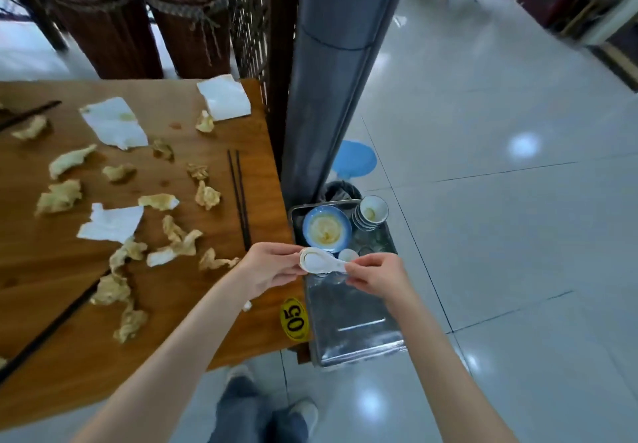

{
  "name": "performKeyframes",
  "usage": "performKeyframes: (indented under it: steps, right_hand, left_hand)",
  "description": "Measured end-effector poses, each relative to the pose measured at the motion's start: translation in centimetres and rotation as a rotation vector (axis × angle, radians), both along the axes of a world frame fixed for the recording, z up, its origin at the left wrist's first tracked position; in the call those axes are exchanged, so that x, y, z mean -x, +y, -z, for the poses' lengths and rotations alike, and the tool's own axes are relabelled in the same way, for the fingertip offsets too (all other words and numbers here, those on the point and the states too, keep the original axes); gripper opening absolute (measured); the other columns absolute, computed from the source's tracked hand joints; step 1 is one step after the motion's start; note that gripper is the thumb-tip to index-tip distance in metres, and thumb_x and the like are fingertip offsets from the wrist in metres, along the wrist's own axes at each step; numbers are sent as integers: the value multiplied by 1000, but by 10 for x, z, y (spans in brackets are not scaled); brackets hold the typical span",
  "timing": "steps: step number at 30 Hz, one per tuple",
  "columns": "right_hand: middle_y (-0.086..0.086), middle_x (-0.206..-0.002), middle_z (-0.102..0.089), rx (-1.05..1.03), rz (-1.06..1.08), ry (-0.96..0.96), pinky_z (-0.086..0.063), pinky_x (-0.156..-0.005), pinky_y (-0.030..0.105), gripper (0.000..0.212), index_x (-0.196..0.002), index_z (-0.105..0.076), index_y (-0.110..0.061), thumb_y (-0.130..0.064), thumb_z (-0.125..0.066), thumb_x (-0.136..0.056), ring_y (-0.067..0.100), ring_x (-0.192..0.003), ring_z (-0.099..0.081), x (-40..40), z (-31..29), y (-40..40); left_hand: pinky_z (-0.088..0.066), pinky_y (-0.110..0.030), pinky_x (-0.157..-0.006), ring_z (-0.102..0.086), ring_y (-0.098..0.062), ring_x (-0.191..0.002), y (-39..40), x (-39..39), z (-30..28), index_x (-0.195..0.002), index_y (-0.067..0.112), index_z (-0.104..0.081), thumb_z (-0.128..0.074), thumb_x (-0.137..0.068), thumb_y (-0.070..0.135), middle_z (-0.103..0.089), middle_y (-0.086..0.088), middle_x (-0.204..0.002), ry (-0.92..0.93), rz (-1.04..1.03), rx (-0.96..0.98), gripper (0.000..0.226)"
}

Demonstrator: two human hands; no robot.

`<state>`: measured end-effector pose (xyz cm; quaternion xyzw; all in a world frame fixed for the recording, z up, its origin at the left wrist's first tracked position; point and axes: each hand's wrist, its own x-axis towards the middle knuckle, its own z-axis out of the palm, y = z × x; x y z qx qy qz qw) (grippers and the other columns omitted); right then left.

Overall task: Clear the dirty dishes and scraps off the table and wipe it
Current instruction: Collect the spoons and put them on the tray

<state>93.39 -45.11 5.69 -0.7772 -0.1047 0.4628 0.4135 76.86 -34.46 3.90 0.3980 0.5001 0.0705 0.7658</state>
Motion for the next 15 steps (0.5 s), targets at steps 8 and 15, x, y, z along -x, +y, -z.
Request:
performKeyframes:
  steps: [8,15]
  right_hand:
    - [10,-71,-67,12,5,17,-54,-52,20,10,-72,-67,-6,-1,-76,-74,18,-54,-66,-39,10,-26]
    - [14,-78,-68,41,-67,24,-54,-54,20,8,-80,-67,-4,-5,-74,-77,21,-63,-67,-84,25,-48]
  left_hand:
    - [-53,-21,-61,-71,-15,-82,-20,-43,12,-99,14,-69,-62,-88,10,-74,-6,-92,14,0,3,14]
    - [-54,-23,-68,-71,-15,-82,-51,-81,27,-100,14,-68,-62,-88,10,-74,-4,-92,-1,-69,36,13]
